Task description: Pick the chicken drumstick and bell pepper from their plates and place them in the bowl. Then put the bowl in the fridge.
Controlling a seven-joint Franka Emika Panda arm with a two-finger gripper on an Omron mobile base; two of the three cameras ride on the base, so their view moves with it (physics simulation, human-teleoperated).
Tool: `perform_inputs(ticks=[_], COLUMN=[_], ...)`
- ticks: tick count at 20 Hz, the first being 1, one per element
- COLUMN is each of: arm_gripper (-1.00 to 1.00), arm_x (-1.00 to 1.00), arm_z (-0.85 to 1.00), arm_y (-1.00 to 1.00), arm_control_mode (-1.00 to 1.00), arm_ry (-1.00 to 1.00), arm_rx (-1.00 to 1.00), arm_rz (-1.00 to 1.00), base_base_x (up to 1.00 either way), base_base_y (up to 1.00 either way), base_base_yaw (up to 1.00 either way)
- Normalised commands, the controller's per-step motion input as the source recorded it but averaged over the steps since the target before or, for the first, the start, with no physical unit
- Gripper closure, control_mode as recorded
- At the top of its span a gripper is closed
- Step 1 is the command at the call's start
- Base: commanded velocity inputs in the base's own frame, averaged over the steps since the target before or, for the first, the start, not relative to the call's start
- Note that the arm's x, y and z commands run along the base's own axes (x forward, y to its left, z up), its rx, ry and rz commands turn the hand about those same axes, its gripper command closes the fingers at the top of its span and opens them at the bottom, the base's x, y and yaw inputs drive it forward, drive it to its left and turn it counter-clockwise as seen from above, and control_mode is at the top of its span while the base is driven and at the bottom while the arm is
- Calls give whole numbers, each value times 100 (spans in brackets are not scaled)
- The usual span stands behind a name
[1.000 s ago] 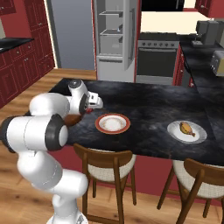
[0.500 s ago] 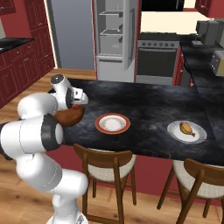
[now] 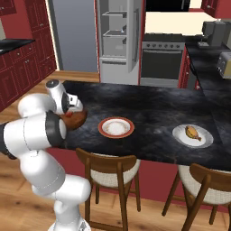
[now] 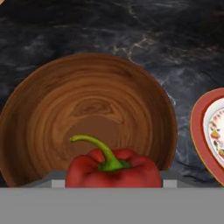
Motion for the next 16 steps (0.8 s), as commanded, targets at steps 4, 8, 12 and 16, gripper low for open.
perform_inputs(ticks=[4,8,12,16], arm_gripper=[100,100,100,-100], arm_x=[4,15,3,1], arm_z=[-37,-16,-23,-28], arm_y=[18,13,9,10], arm_control_mode=[-100,-100,-100,-100], arm_ry=[15,4,9,13], arm_rx=[1,0,0,0], arm_rz=[1,2,2,0], base_base_x=[0,0,0,0], base_base_y=[0,0,0,0], base_base_yaw=[0,0,0,0])
